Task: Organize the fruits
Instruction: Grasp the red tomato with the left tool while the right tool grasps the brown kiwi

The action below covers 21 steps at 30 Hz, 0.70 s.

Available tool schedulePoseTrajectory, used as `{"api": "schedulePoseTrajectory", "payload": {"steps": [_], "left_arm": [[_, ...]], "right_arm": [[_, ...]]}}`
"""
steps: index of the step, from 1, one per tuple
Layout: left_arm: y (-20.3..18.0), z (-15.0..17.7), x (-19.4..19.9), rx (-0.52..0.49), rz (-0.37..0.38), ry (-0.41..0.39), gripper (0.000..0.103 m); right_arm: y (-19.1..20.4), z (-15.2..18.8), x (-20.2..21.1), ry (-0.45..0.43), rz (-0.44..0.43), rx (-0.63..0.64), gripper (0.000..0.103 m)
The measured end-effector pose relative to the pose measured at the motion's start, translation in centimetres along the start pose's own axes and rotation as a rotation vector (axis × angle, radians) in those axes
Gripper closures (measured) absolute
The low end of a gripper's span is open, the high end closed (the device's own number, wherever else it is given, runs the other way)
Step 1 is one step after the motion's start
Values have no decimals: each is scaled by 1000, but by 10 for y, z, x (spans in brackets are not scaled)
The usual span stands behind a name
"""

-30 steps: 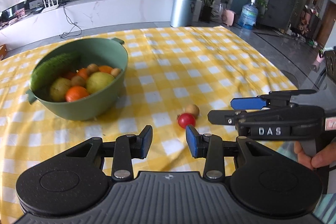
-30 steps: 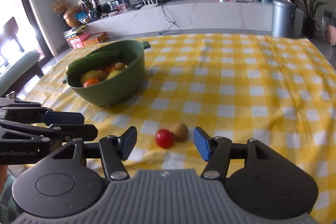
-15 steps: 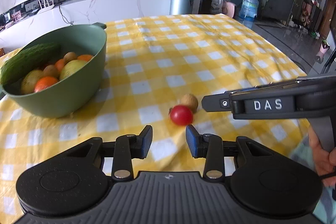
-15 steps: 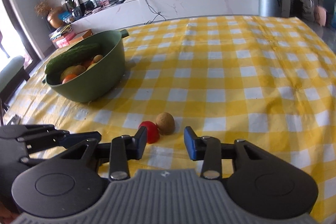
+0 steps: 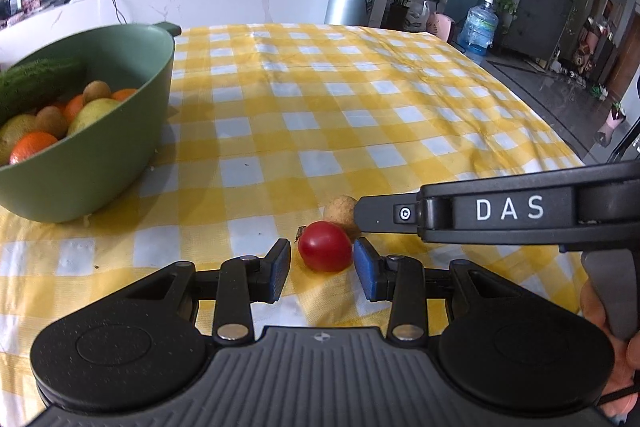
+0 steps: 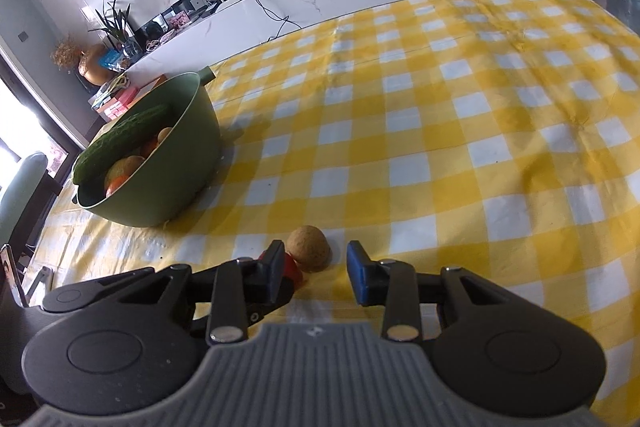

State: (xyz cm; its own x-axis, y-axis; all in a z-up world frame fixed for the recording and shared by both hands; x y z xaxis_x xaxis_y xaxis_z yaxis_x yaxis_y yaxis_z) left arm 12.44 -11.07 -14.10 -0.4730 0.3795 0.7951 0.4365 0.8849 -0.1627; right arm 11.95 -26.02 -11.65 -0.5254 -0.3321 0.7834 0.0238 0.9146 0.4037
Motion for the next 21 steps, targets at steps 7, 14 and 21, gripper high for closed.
{"api": "schedulePoseTrajectory", "payload": {"steps": [7,14,21], "left_arm": [[1,-1,-6,14,8,-5,59],[3,-1,-6,28,41,-13,68],[8,-1,3,23,-20,-9,69]], "right_arm": [[-1,-2,-8,17,-18,-20,71],[0,-5,-14,24,-22,-26,71],[0,-7,-18,23,-22,-44,71]]}}
Point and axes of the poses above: each gripper's, at about its wrist camera, not at the fingertips, and x roughly against the way its jaws point, y to its left, z to its underside, the point moved 1 cm from there along -x, roughly the way its jaws point, and after that the axes turned 7 degrees about y, right-handed, at the moved point
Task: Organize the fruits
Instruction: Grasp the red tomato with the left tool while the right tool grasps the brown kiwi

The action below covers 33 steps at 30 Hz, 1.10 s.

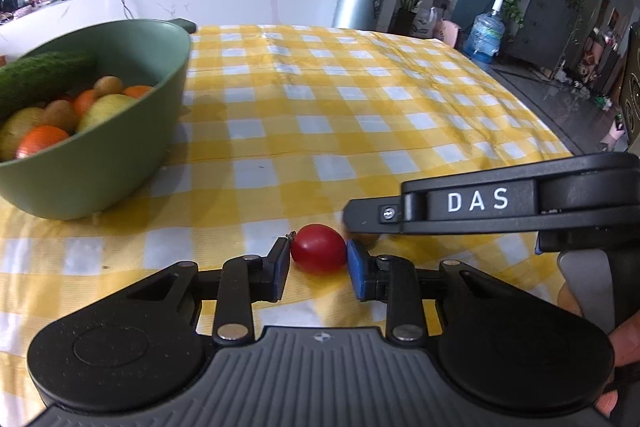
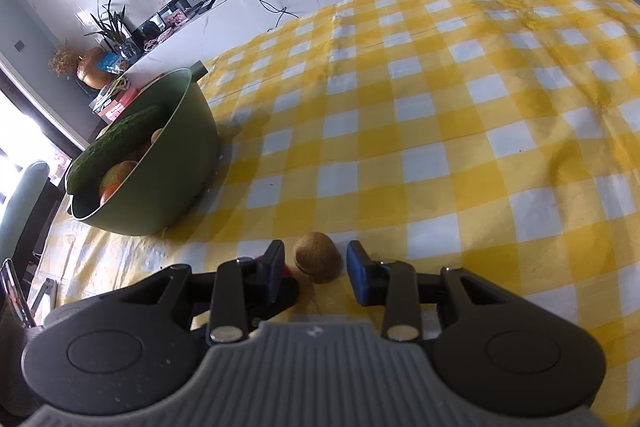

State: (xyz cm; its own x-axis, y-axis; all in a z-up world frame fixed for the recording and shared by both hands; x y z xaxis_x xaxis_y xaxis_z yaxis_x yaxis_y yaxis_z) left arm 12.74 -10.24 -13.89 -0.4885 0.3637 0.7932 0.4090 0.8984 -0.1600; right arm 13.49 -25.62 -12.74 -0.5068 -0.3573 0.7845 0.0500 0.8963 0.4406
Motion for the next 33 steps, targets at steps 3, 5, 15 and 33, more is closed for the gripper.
{"api": "schedulePoseTrajectory", "payload": {"steps": [3,5,15,33], "left_arm": [[4,0,5,-20,-36,6,69],[7,-1,7,-16,-37,17,69],[11,-1,0,-11,-39,27,68],[13,-1,9,8,-34,22,68]], "right_arm": [[3,0,-3,3,3,14,73],[5,0,-4,8,10,29,75],[5,-1,-8,16,27,36,80],[10,0,-6,1,32,68,81]]}}
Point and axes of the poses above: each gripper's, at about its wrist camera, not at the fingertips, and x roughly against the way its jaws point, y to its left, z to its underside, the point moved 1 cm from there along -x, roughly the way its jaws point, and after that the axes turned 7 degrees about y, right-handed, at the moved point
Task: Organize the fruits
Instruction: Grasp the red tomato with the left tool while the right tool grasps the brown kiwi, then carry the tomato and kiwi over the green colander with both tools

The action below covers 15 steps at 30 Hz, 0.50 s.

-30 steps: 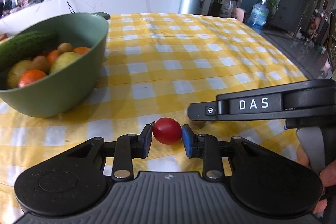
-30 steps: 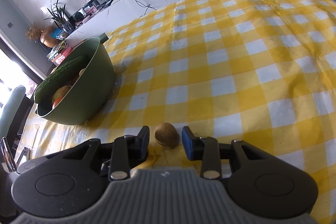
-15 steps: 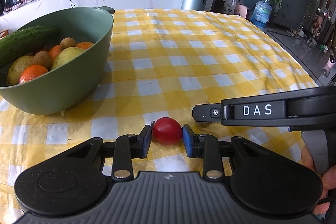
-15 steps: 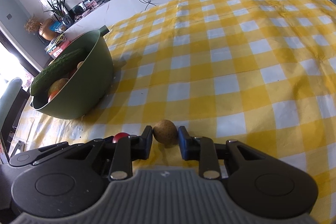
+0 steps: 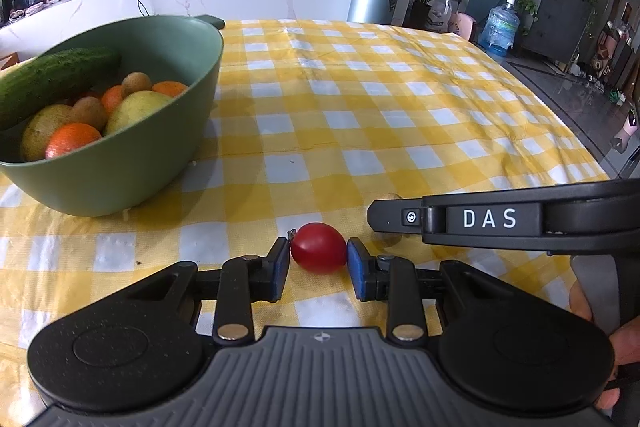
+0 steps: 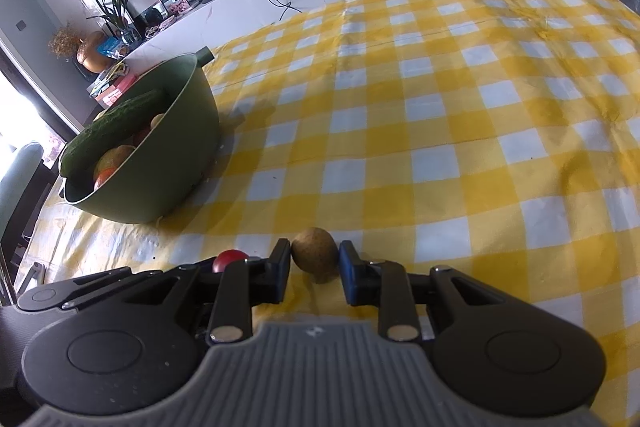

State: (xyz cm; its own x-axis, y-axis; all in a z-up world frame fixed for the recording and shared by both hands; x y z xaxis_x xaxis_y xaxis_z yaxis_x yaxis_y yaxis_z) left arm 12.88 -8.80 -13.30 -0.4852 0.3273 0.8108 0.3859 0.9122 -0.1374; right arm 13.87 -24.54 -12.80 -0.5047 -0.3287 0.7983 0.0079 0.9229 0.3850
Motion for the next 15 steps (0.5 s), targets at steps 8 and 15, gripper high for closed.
{"api": "schedulePoseTrajectory", "payload": {"steps": [8,15], "left_arm": [[9,-2,36,36,-15,-34,68],[17,-4,73,69,-24,-63,68]], "right_arm": [[6,4,15,-47,-10,28,81],[20,14,36,-109,-29,106,80]]}}
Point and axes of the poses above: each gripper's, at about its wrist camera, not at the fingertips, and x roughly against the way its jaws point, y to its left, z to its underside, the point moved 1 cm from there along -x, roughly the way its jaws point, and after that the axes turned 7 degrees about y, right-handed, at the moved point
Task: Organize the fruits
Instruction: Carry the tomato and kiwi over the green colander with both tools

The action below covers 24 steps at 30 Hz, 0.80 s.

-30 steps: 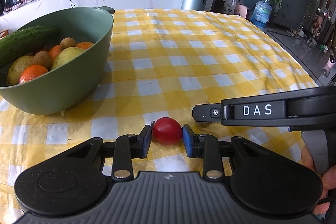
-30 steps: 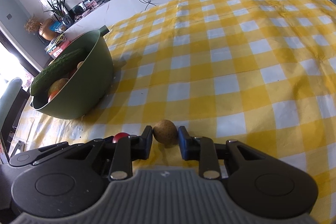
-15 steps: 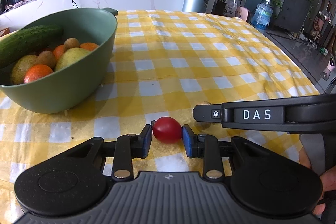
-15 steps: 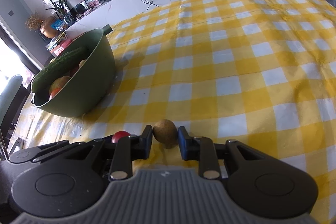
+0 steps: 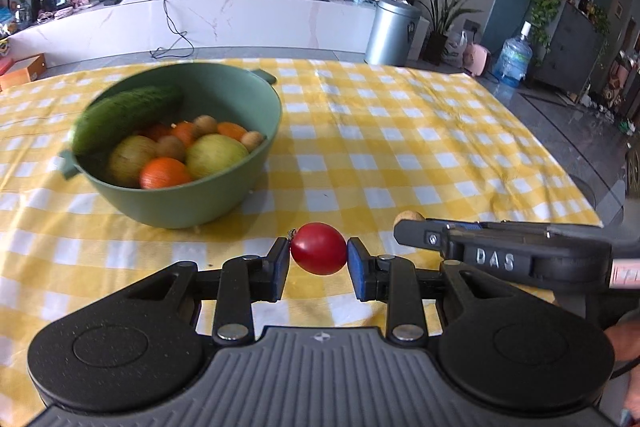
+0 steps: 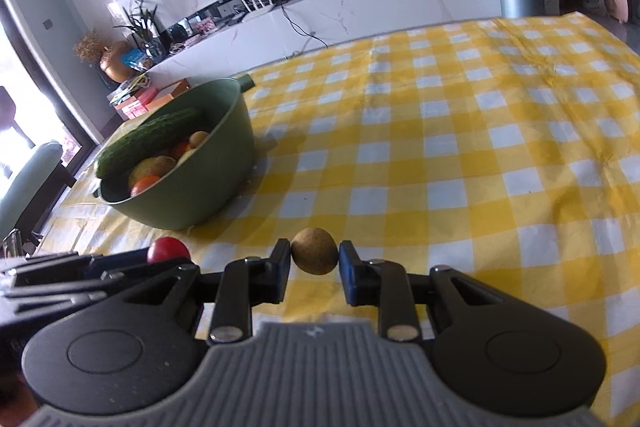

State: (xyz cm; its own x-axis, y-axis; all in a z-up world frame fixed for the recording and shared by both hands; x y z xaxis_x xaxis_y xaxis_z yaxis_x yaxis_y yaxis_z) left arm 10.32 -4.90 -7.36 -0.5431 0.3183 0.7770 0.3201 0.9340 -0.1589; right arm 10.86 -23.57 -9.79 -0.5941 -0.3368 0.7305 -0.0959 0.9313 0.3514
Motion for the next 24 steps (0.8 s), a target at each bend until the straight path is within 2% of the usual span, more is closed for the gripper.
{"api": "schedulePoseTrajectory", "payload": {"steps": [10,16,24], "left_arm": [[17,-15,43,25,14,-31,68],[30,-34,56,20,20,-38,68],[59,-60,54,35,40,-12,68]], "right_arm": [[46,6,44,-83,-73,197,81],[78,-13,60,-114,-105,316,81],[108,-51,54,-108,-135,443,81]]}}
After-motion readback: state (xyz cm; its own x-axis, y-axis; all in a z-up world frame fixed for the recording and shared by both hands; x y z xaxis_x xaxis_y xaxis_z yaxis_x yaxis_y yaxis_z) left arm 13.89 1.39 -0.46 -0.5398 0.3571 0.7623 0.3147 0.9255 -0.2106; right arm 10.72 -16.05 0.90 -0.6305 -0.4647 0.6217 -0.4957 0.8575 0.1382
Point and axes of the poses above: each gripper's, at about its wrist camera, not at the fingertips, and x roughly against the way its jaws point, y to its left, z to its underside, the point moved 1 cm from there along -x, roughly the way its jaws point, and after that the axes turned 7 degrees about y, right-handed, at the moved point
